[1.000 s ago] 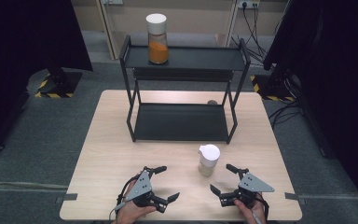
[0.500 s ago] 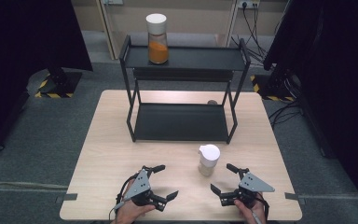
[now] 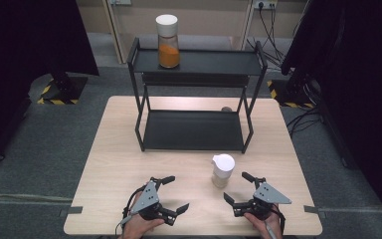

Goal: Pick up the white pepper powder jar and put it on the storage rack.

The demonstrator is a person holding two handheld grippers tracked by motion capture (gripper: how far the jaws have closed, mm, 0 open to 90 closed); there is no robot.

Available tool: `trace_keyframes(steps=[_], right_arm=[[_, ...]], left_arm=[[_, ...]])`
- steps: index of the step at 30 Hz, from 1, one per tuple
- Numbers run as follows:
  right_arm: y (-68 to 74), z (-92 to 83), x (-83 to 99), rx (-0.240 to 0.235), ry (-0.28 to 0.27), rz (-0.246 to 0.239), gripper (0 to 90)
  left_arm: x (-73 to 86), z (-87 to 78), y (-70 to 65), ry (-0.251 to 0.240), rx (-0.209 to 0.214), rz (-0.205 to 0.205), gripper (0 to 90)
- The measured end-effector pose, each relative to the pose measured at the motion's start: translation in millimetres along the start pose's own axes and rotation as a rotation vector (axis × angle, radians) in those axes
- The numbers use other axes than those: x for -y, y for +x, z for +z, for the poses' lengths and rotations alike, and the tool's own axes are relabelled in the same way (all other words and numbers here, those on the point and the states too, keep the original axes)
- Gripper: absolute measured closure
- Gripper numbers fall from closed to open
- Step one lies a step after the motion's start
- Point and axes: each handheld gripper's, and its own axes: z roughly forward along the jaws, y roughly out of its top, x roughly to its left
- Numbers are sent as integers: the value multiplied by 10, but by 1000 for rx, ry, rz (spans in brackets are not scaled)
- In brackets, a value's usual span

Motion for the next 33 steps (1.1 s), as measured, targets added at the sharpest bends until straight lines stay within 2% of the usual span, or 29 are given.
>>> trace_keyframes(steps=[6,10,15,23,33], right_arm=[[-4,88,-46,27,7,-6,11],[-82,192,-58,22,-2,43,18],[-121,306,-80,25,-5,71,40],[-107,405,-119,23,13,29,81],[-97,529,-169,22,31,10,152]], left_arm=[[6,-3,11,-2,-4,-6,15],[5,-8,15,-3,-4,-6,15],[8,-13,22,-3,-3,-8,15],[10,-11,20,-3,-5,-11,15],[15,-15,26,-5,-6,-14,16]])
